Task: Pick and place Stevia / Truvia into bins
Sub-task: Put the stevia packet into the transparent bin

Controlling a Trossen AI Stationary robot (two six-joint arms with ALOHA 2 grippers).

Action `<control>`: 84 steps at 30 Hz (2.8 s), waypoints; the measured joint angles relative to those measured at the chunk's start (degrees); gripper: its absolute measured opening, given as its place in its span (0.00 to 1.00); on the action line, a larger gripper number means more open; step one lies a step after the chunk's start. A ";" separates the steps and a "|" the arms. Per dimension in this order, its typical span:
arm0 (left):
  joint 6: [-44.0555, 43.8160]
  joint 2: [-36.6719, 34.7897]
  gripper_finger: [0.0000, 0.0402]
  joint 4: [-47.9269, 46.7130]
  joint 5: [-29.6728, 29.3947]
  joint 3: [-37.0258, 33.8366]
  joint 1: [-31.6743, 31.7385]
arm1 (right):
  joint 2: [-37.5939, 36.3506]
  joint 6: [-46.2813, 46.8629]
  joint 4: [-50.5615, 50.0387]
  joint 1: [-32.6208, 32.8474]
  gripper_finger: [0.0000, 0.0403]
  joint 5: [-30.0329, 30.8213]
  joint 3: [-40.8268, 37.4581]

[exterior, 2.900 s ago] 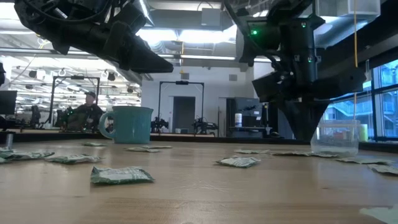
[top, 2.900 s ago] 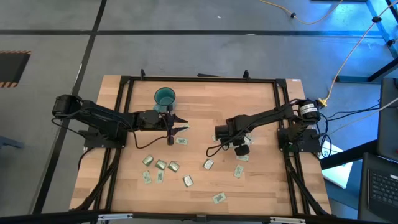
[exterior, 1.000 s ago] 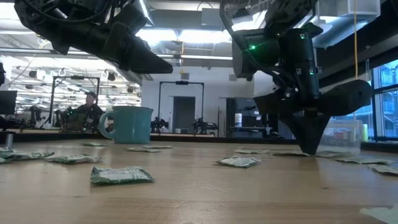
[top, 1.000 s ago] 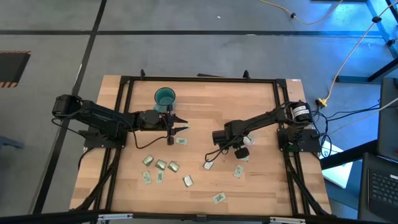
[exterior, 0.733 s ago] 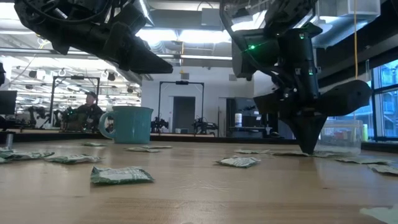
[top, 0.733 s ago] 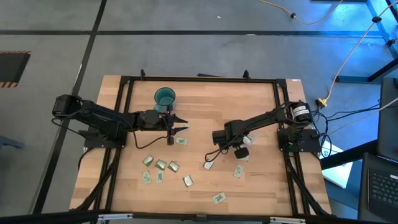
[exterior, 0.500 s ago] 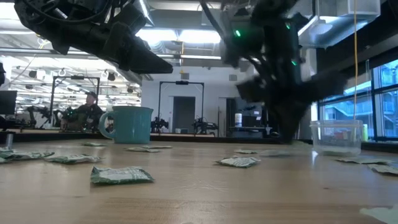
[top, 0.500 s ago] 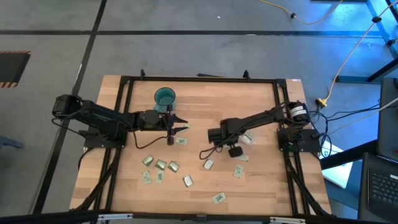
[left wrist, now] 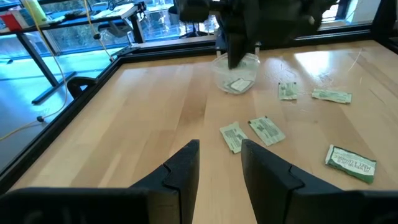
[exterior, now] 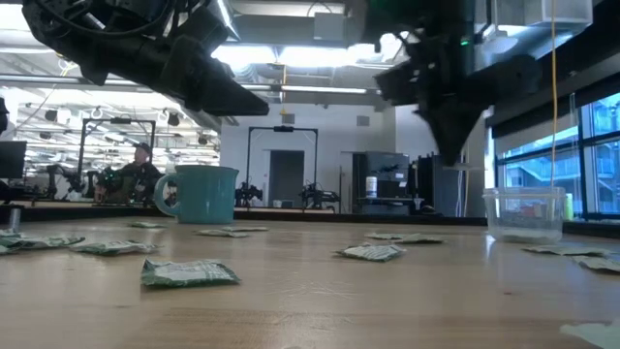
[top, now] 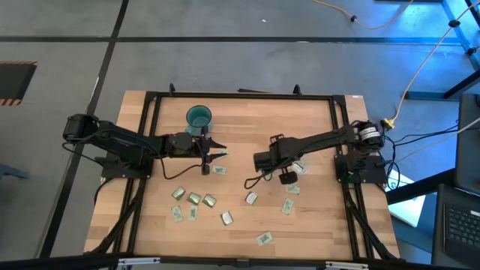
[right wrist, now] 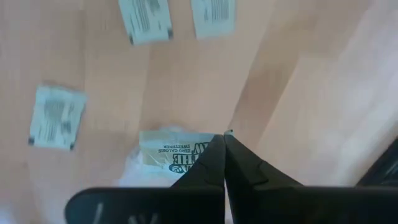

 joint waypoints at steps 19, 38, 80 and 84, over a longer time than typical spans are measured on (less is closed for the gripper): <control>0.01 0.01 0.28 -0.45 0.15 0.00 0.00 | -15.10 11.60 13.35 0.00 0.00 -0.71 -25.96; 0.00 0.02 0.28 -0.80 0.15 0.00 0.00 | -15.07 10.22 14.68 0.00 0.15 -1.92 -25.35; 0.00 0.00 0.28 -1.02 0.15 -0.02 0.02 | 2.23 -9.57 36.17 -0.11 0.19 -13.63 -17.67; 0.00 0.01 0.28 -1.02 0.15 -0.02 0.00 | 2.54 -9.58 35.78 -0.13 0.13 -13.33 -17.65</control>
